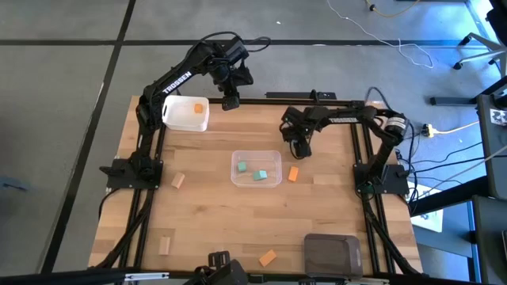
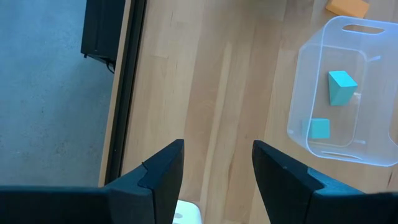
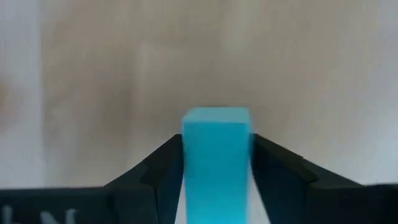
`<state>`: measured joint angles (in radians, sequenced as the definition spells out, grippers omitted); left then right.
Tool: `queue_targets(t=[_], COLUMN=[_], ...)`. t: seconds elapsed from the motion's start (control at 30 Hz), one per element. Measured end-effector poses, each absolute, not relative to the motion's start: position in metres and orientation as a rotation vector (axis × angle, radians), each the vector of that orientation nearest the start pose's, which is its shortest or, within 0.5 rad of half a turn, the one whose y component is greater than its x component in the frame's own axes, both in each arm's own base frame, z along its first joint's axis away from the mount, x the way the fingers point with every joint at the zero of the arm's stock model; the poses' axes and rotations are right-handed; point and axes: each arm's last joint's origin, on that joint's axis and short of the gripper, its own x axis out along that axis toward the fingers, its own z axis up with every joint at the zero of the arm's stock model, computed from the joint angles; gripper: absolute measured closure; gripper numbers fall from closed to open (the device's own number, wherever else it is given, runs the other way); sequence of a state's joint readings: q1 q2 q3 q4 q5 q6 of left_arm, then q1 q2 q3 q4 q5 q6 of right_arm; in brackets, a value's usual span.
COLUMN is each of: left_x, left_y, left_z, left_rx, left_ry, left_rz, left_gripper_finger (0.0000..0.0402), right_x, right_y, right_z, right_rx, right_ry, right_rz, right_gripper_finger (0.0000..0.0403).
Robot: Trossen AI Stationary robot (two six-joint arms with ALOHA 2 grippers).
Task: Sort & place blocks by color
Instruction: Put the blue block into the transparent bin
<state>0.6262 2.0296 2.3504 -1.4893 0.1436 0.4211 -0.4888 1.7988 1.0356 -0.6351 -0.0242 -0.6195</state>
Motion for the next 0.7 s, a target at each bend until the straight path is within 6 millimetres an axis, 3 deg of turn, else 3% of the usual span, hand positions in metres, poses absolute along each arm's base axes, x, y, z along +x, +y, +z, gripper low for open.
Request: queue_targets(t=[0.27,0.43,0.7], left_x=[0.317,0.317,0.317], left_y=[0.224,0.224,0.224], left_z=[0.386,0.386,0.386], left_rx=[-0.069,-0.069,-0.07], left_ry=[1.147,1.147,1.149], left_rz=[0.186,0.186,0.185], left_gripper_finger=[0.0219,0.0219,0.0219], right_x=[0.281,0.286,0.294], right_y=[-0.148,-0.149,-0.152], right_z=[0.121,0.126,0.137], right_rx=[-0.088,-0.078,-0.063], right_ry=[1.444,1.428,1.442], right_rz=[0.036,0.034,0.028], right_gripper_finger=[0.0236,0.0266,0.0266])
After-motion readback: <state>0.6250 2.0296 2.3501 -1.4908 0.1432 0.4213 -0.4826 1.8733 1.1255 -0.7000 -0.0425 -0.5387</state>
